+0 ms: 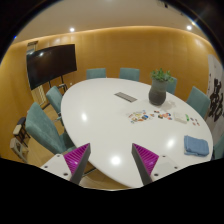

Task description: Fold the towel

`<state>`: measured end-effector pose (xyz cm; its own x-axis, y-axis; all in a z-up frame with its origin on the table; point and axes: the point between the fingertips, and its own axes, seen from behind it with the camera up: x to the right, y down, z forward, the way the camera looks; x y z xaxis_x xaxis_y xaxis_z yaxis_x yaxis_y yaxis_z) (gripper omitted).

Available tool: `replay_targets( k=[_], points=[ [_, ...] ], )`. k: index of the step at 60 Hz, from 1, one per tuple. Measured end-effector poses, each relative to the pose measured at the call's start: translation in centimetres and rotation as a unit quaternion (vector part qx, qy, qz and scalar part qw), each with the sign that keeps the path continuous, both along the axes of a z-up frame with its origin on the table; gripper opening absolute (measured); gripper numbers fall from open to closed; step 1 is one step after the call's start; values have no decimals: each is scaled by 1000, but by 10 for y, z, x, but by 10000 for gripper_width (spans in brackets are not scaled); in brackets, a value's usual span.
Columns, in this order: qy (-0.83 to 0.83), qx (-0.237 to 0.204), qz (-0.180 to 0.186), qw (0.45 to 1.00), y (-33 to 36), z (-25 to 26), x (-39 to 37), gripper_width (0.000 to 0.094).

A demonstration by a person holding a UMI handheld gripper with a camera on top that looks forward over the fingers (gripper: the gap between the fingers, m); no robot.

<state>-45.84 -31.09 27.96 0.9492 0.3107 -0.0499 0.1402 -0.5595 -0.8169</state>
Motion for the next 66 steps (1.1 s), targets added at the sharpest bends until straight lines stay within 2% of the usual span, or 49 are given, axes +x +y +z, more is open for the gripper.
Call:
replay_targets(
  k=[7, 14, 23, 31, 42, 52, 59, 62, 64, 66],
  points=[
    [4, -16, -5, 1000, -6, -19, 15, 875],
    [6, -35, -10, 999, -3, -67, 67, 870],
    [-11, -54, -61, 997, 10, -124, 164, 870],
    [-22, -50, -127, 990, 58, -161, 274, 873],
    [-31, -27, -205, 978, 166, -197, 397, 861],
    [-49, -32, -242, 968, 240, -244, 472, 860],
    [-56, -50, -239, 968, 264, -275, 493, 862],
    [-62, -54, -237, 968, 270, -286, 497, 820],
    [-66, -53, -238, 967, 273, -290, 499, 756],
    [-67, -42, -242, 967, 278, -291, 501, 653]
  ],
)
